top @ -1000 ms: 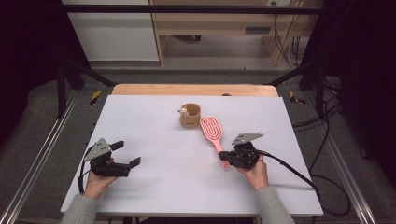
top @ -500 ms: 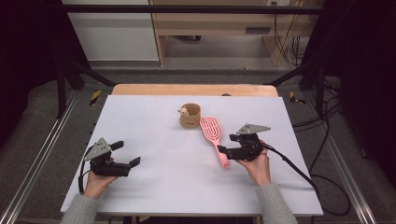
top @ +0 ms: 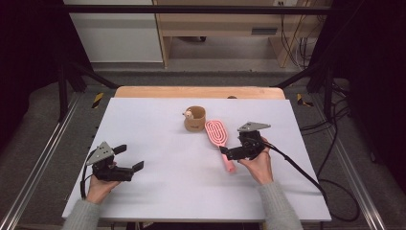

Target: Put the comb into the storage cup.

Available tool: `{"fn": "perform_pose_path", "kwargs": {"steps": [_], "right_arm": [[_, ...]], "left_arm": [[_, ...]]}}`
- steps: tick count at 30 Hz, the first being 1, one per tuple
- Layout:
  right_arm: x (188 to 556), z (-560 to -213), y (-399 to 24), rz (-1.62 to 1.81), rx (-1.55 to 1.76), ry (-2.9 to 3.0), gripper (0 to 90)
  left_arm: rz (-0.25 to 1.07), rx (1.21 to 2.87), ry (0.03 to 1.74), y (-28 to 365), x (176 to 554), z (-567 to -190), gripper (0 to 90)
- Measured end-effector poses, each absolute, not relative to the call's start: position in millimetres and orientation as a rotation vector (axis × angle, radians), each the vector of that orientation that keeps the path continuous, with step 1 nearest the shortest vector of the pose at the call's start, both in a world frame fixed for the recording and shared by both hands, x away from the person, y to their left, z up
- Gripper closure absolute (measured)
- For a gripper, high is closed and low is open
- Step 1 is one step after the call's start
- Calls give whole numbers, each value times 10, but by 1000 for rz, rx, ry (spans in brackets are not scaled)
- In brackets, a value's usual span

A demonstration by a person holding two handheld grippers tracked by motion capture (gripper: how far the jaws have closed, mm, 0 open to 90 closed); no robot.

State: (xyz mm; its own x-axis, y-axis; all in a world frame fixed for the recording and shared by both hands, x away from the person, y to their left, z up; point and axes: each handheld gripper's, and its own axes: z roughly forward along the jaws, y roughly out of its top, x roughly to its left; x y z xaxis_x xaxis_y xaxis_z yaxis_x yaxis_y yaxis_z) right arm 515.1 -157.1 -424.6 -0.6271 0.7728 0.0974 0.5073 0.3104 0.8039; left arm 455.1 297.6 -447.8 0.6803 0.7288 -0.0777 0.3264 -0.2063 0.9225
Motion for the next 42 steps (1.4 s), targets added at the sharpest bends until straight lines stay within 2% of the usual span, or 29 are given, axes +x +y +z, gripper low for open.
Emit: {"fn": "perform_pose_path", "kwargs": {"steps": [15,30,37,40,41,42], "right_arm": [[5280,-4287,-1463,1157,1203,2319,5],[5401,-4497,-1376,1075,1250,2381,36],[5426,-4565,-1320,1002,1287,2433,115],[5449,-4594,-1274,990,1299,2465,193],[5449,-4594,-1274,990,1299,2465,193],[5462,-4613,-1257,976,1311,2473,236]], "left_arm": [[461,1802,841,2975,4552,-4478,0],[461,1802,840,2975,4553,-4479,0],[460,1804,840,2973,4554,-4481,0],[461,1802,841,2976,4553,-4478,0],[461,1802,841,2976,4553,-4478,0],[460,1801,841,2976,4553,-4479,0]]}}
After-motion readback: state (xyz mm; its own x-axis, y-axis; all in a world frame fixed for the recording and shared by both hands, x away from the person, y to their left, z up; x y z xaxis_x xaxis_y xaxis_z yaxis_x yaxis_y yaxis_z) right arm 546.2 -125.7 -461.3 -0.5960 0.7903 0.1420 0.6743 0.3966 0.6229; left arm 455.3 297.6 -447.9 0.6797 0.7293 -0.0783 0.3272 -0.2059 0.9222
